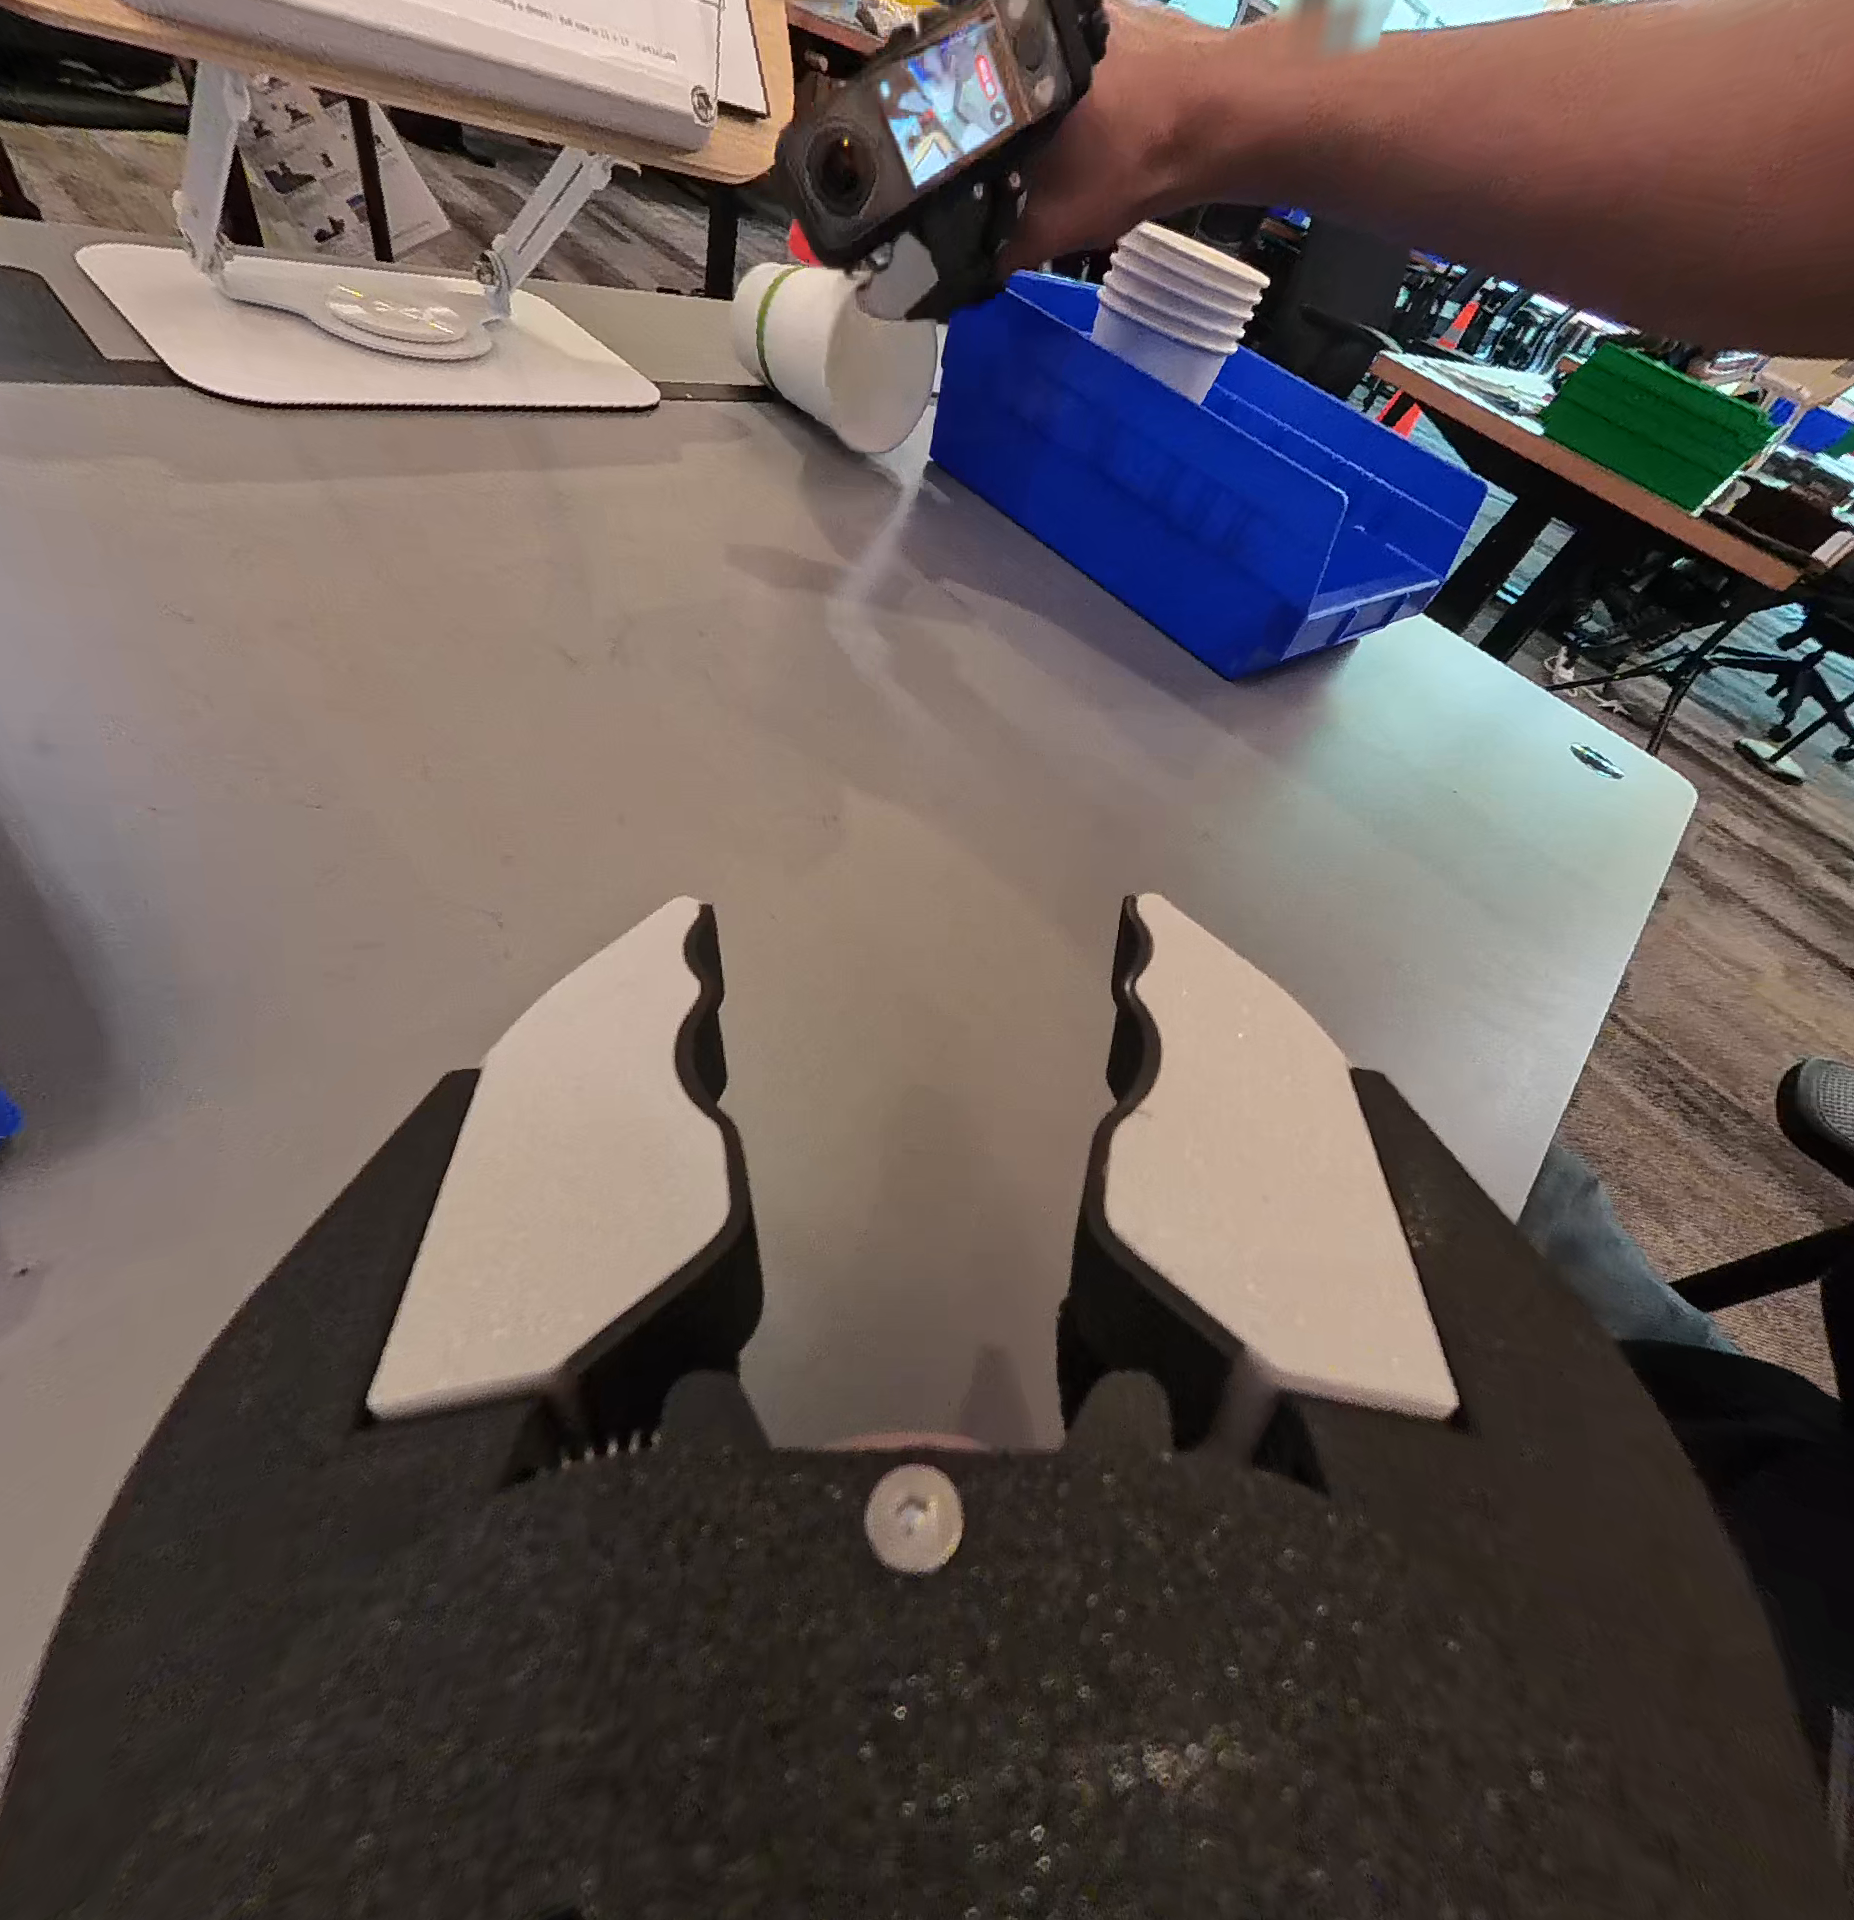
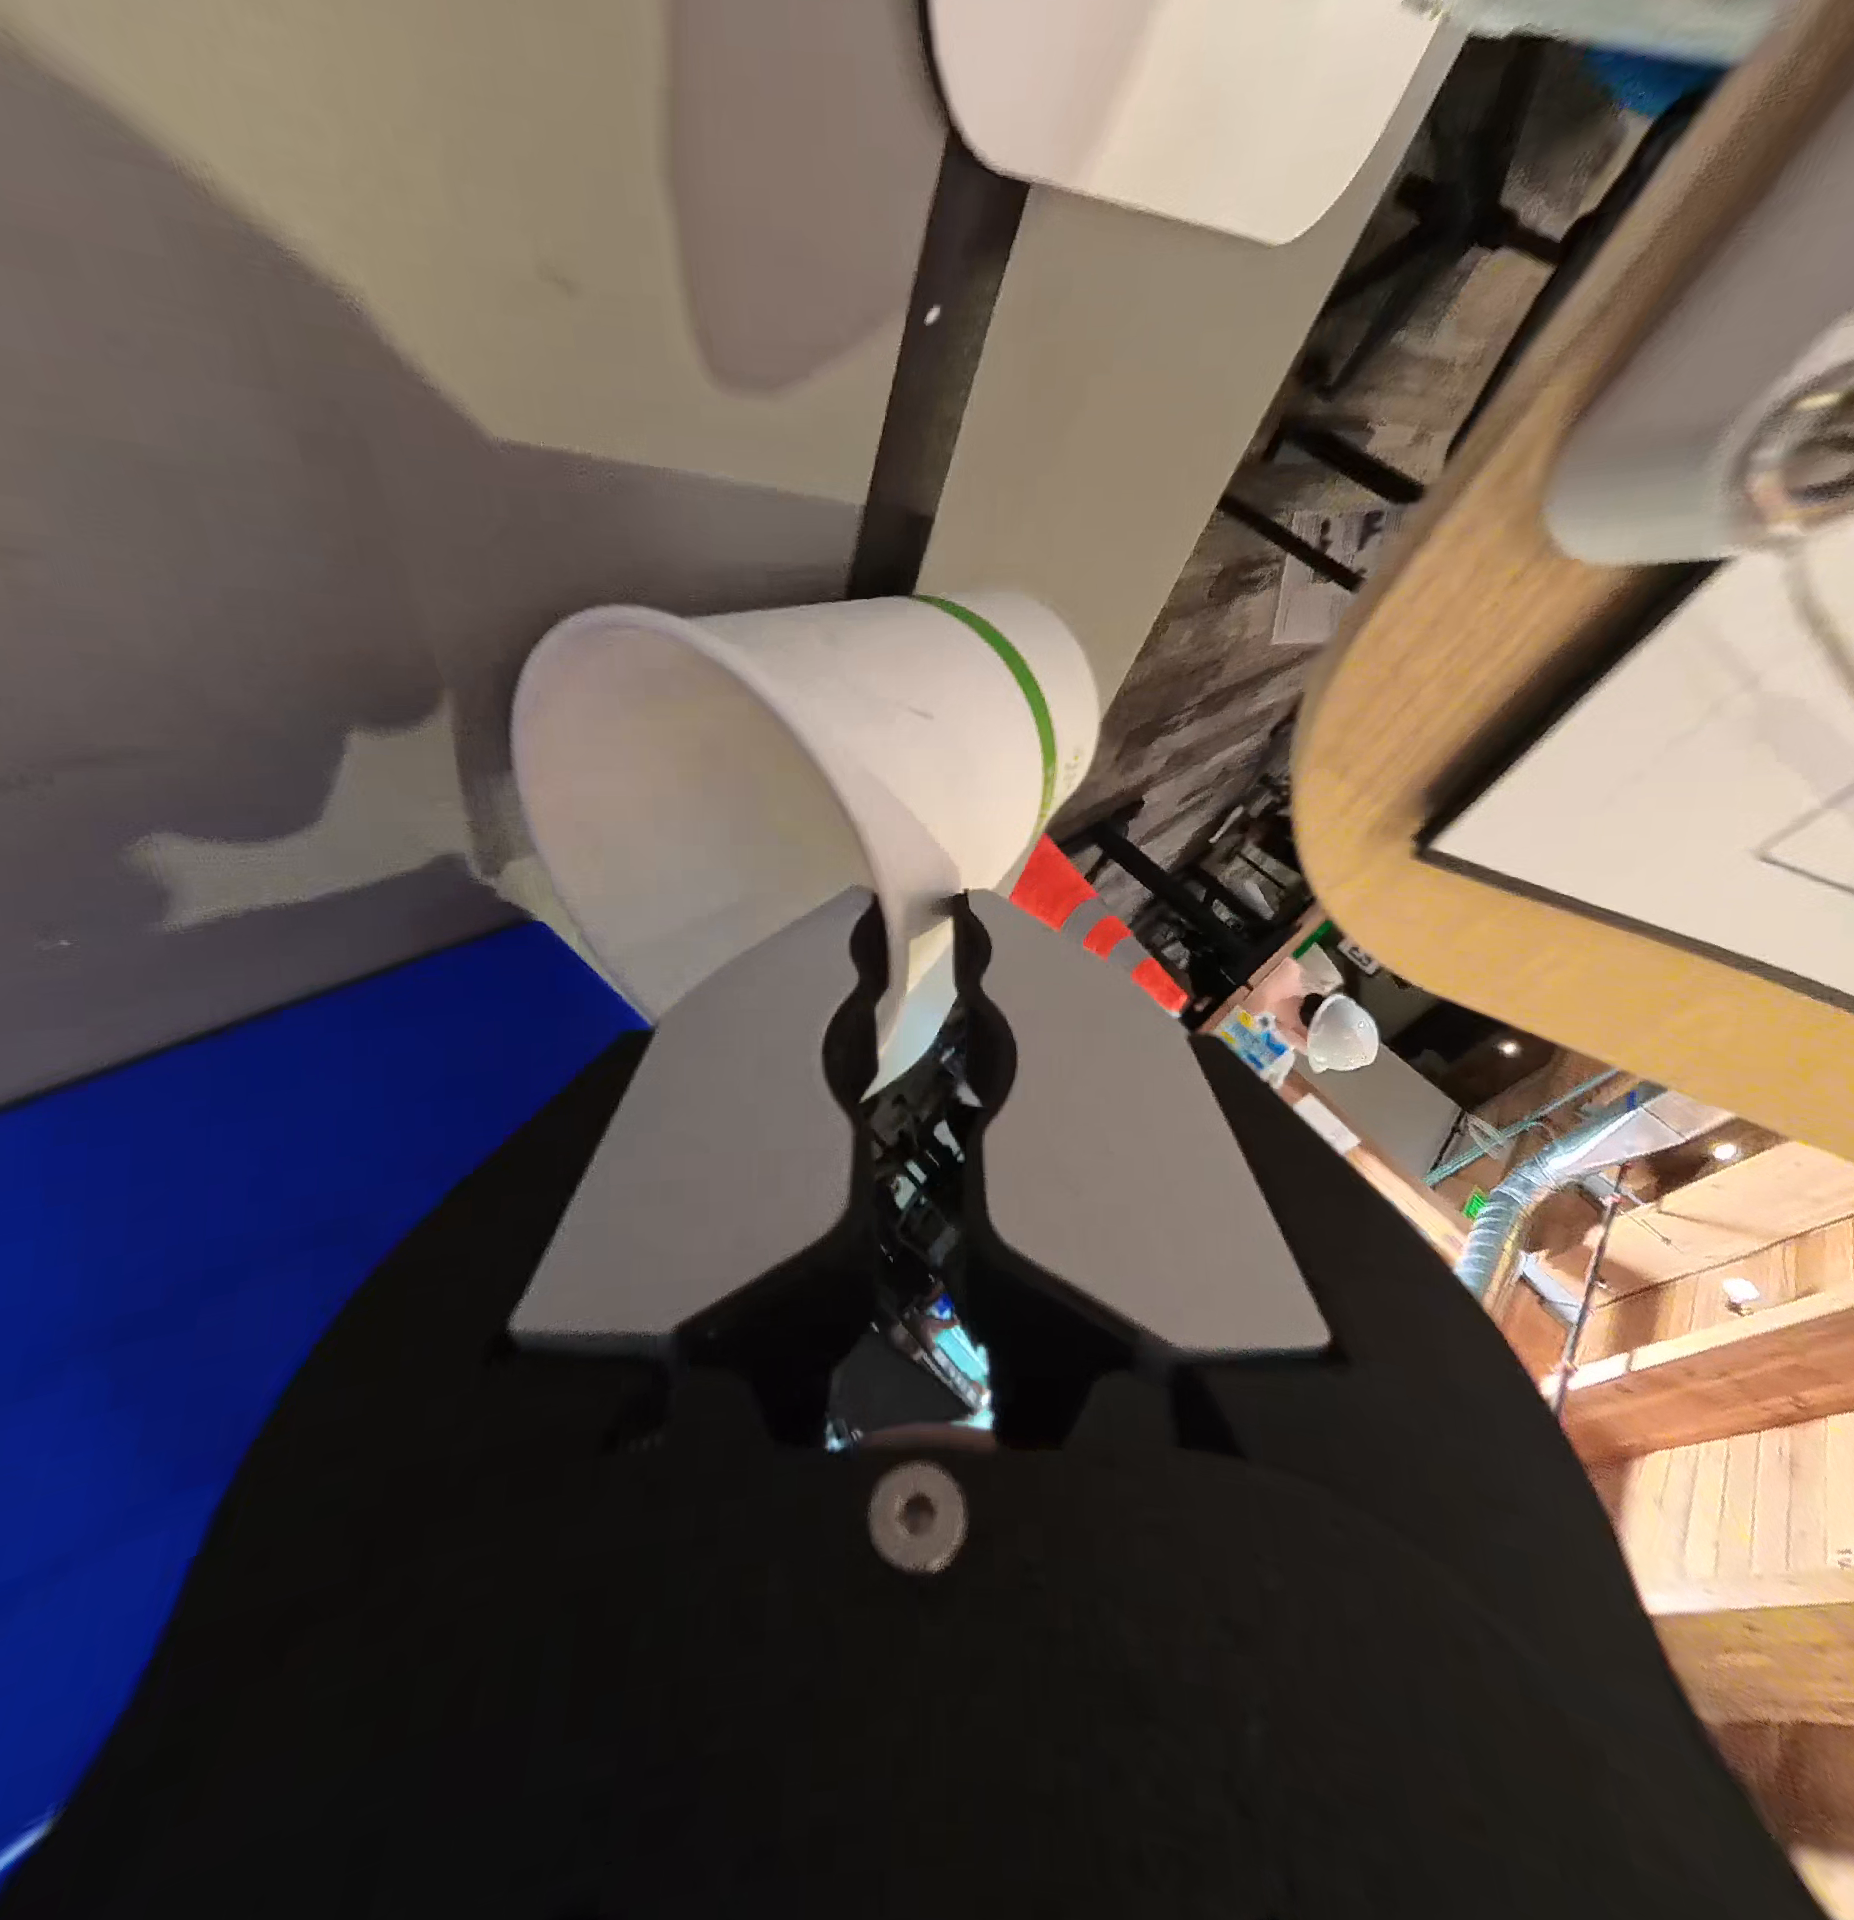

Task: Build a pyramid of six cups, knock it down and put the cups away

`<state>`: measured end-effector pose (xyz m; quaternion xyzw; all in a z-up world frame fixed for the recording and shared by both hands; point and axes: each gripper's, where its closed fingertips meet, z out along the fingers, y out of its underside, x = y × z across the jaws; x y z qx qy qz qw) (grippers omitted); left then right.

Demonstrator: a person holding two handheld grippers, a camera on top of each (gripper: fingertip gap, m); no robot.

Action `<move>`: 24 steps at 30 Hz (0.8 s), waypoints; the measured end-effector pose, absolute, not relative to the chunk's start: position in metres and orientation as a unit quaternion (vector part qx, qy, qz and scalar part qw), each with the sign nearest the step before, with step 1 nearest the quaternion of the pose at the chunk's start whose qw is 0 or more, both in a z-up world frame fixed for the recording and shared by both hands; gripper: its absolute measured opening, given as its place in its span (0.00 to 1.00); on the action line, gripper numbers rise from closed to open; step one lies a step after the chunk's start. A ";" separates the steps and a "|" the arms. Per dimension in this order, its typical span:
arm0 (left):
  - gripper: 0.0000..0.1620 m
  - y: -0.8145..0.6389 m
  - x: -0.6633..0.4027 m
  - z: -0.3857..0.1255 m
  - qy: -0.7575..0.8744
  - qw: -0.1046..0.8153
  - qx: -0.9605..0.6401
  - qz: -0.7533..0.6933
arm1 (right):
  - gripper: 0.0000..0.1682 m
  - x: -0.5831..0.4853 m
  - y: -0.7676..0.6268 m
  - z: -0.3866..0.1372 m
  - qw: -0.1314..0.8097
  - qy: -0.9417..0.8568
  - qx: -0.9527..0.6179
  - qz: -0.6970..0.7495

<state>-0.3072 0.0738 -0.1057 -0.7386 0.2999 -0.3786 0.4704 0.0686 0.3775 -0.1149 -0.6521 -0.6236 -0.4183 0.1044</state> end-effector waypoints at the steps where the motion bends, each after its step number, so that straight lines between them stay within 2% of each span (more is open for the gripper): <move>1: 0.44 0.074 -0.307 -0.106 0.300 0.470 -0.739 -0.379 | 0.05 0.063 0.375 -0.112 0.113 -0.624 -0.655 -0.412; 9: 0.44 0.072 -0.307 -0.100 0.285 0.468 -0.733 -0.403 | 0.01 0.022 0.319 -0.064 0.183 -0.614 -0.690 -0.338; 13: 0.44 0.070 -0.306 -0.099 0.283 0.464 -0.730 -0.414 | 0.01 0.023 0.275 -0.017 0.208 -0.571 -0.755 -0.246; 20: 0.44 0.067 -0.304 -0.096 0.275 0.459 -0.725 -0.433 | 0.01 0.108 0.225 0.100 0.248 -0.447 -0.844 -0.166; 24: 0.44 0.066 -0.302 -0.095 0.274 0.457 -0.724 -0.438 | 0.01 0.173 0.217 0.118 0.223 -0.347 -0.904 -0.114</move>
